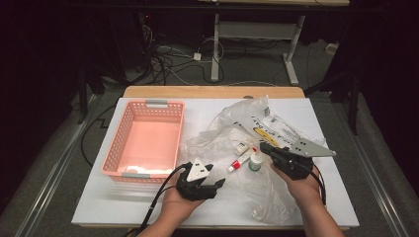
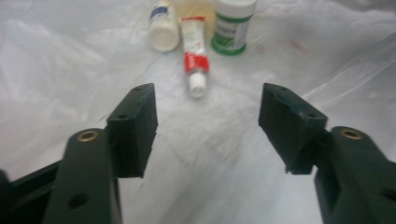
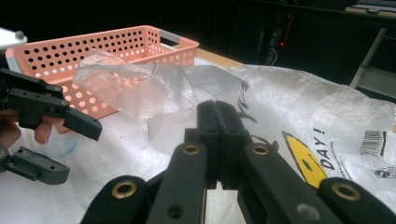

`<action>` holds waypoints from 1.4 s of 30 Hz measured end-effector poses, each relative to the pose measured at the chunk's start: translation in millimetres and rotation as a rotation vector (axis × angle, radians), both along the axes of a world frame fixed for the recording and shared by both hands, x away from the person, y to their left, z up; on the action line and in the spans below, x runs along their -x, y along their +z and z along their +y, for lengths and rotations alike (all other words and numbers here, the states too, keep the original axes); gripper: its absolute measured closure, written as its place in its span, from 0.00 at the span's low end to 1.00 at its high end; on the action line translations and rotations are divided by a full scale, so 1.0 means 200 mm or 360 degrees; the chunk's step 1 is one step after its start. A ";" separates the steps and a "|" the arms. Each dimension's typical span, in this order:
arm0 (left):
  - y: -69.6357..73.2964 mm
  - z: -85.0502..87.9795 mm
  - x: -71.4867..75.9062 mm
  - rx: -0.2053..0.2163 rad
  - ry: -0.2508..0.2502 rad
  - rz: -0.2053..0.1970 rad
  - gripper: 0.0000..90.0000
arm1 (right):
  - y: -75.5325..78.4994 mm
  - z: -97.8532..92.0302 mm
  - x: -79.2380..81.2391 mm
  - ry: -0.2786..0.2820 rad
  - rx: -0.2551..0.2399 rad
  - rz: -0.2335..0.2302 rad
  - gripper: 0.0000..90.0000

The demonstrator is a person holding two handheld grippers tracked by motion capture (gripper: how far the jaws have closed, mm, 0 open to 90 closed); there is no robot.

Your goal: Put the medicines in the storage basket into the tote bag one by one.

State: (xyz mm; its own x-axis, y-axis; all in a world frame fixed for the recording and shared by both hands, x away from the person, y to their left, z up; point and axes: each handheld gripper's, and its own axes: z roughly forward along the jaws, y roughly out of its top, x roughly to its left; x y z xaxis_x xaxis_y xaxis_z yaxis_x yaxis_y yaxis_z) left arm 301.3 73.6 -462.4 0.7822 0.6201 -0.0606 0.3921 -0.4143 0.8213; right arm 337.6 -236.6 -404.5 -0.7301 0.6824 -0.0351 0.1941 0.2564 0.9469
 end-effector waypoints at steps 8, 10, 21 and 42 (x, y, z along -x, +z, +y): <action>-0.11 -0.02 0.00 -0.0152 0.0000 0.0108 0.32 | 0.00 0.01 0.01 -0.0001 0.0002 0.0005 1.00; -0.11 -0.04 -0.03 -0.0190 0.0018 0.0164 0.28 | 0.00 0.01 0.01 0.0002 0.0002 0.0003 1.00; -0.13 -0.14 -0.12 -0.0302 0.0053 0.0247 0.14 | 0.00 0.01 0.00 0.0010 0.0010 0.0001 1.00; -0.12 -0.17 -0.12 -0.0236 -0.0033 0.0188 0.98 | -0.02 0.00 -0.02 -0.0028 0.0011 0.0029 1.00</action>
